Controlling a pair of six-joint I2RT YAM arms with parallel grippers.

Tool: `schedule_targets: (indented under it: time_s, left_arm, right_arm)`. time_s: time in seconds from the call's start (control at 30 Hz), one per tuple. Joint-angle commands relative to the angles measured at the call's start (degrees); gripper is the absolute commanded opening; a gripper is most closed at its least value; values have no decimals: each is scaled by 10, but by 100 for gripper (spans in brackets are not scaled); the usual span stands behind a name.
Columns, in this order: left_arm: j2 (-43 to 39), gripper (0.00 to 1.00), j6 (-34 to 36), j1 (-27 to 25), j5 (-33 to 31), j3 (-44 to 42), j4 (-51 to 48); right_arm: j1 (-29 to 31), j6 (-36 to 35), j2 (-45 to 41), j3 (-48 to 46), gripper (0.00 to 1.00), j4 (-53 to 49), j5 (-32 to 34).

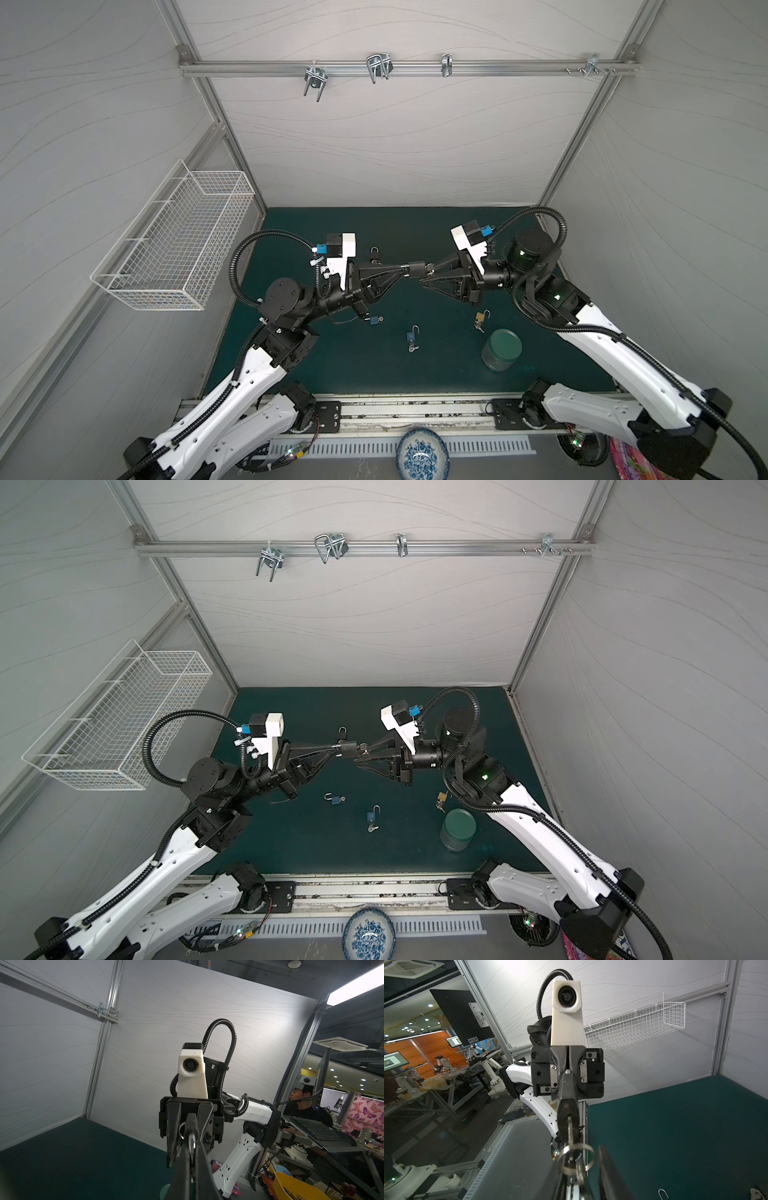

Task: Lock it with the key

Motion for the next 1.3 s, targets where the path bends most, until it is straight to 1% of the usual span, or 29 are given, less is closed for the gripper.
schedule_targets:
  time_s: [0.0, 0.43, 0.6, 0.77, 0.9, 1.0, 1.1, 1.27]
  left_arm:
    - [-7, 0, -5, 5, 0, 11, 45]
    - [-16, 0, -2, 12, -5, 8, 37]
    - [-22, 0, 4, 16, -5, 5, 30]
    - [-26, 0, 1, 16, 4, 0, 33]
    - [-22, 0, 6, 16, 36, 0, 26]
    - [-17, 0, 18, 16, 55, 11, -14]
    - [-27, 0, 28, 16, 40, 5, -27]
    - [-51, 0, 70, 17, 13, 9, -97]
  right_arm:
    - [3, -11, -9, -5, 21, 16, 4]
    - [3, -20, -27, -10, 0, 2, 27]
    - [-2, -37, -34, -8, 0, -18, 41]
    - [-16, -35, -45, -6, 0, -26, 45]
    - [-26, -42, -52, -2, 0, -40, 45]
    - [-31, -53, -56, 1, 0, -57, 45]
    - [-34, -60, -62, 1, 0, -74, 47]
    - [-51, -76, -80, -9, 0, -97, 57]
